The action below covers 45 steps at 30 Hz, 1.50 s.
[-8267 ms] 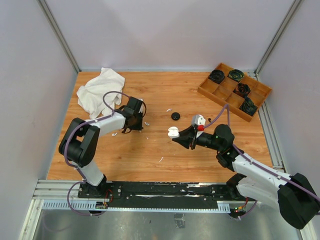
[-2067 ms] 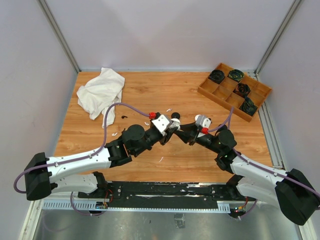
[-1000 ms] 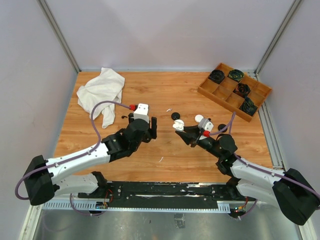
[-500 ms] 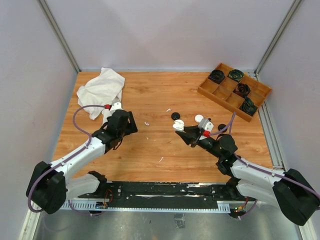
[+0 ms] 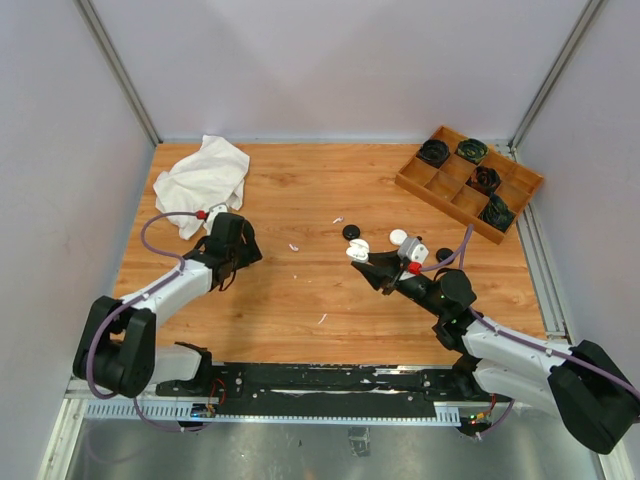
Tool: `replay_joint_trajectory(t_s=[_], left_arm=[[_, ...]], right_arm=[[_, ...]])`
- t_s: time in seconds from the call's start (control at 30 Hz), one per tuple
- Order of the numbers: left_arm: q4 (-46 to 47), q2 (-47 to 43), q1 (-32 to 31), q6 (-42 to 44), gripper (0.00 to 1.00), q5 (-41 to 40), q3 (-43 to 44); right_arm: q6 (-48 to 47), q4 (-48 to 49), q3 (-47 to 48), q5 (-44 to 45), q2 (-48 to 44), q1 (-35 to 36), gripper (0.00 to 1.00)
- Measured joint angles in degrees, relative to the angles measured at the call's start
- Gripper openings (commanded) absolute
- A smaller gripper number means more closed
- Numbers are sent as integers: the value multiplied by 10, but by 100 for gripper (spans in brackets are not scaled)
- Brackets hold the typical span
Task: Insert the wireless bluetooth earbuds into the charging case
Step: Pick up the earbud from the center of the board.
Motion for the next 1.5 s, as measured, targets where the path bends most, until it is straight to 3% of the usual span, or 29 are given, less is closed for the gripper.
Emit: replay_joint_trajectory(t_s=[0.33,0.97,1.5], left_arm=[[23,72,29,16,71,21,0],[22,56,35,33,73,16,11],[19,119,53,39,74,32,32]], right_arm=[[-3,-11,0,0,-4,0,4],[-3,-22,0,-5,-5,0,4],[-3,-27,0,-6,-7,0,4]])
